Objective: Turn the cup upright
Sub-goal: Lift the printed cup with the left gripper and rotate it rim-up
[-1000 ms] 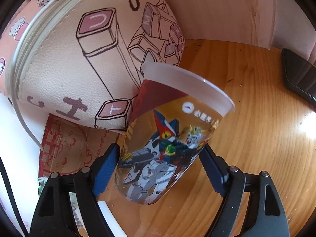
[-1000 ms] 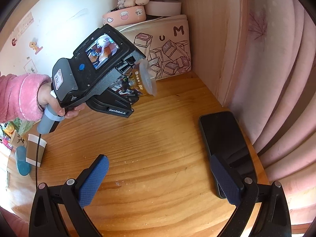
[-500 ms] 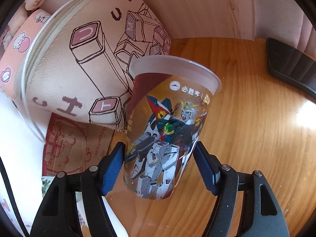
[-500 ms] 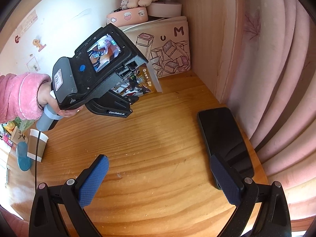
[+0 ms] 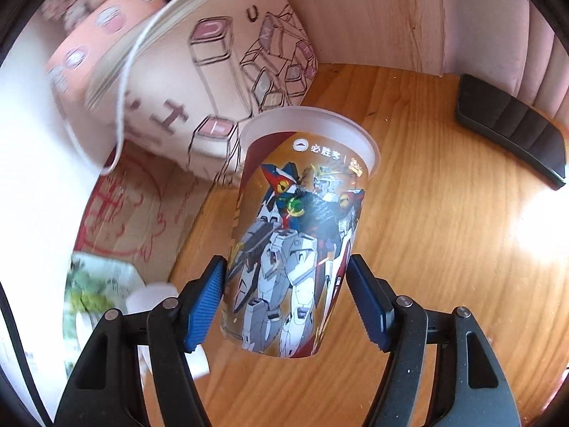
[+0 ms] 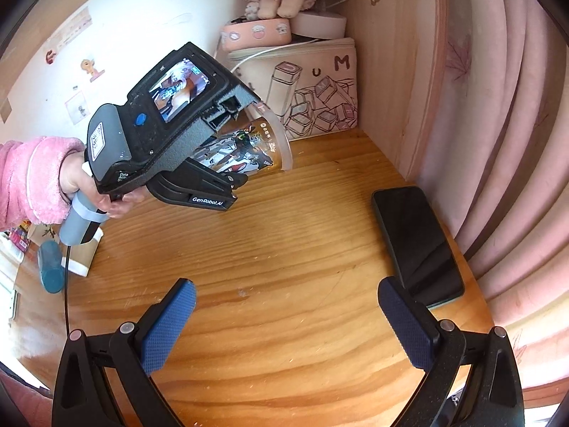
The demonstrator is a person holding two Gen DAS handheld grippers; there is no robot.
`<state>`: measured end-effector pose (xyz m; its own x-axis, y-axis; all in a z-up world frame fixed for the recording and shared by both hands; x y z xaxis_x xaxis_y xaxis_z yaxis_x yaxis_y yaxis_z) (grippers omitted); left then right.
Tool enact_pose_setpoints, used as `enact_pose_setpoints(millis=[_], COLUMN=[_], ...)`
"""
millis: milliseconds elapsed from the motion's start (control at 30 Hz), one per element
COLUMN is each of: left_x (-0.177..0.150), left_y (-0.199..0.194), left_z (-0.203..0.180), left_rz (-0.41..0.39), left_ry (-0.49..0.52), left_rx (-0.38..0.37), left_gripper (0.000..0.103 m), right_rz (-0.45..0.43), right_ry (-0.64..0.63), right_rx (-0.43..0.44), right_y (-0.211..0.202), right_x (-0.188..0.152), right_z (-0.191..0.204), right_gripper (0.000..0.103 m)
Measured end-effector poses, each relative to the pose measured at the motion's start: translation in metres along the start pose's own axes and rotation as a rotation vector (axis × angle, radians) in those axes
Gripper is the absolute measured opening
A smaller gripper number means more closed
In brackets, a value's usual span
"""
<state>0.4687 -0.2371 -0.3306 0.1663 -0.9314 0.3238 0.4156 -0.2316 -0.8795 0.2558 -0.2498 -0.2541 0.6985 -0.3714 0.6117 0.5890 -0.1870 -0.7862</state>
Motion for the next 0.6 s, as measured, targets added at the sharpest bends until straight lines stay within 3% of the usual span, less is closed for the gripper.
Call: enact_pose_setpoints(millis=[600], left_x=[-0.098], left_y=[-0.098], left_z=[0.0], left_rz=[-0.037], left_ry=[-0.207], left_rx=[-0.008], left_gripper=[0.072], right_rz=[-0.044], right_ry=[-0.086], right_rx=[0.027], right_y=[-0.046], right_x=[-0.036], right_z=[0.079], right_gripper=[0.103])
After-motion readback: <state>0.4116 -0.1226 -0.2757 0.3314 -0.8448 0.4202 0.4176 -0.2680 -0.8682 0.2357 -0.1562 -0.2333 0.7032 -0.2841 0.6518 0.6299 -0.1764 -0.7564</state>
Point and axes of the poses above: each gripper's, at about its wrist camera, not at the fingertips, and y roughly the way its jaws point, z to its left, x to its top, the point moved 6 cm from there along y, roughly the way its jaws point, and after that the axes turned 3 degrees about -x, right-handed, at the moved point
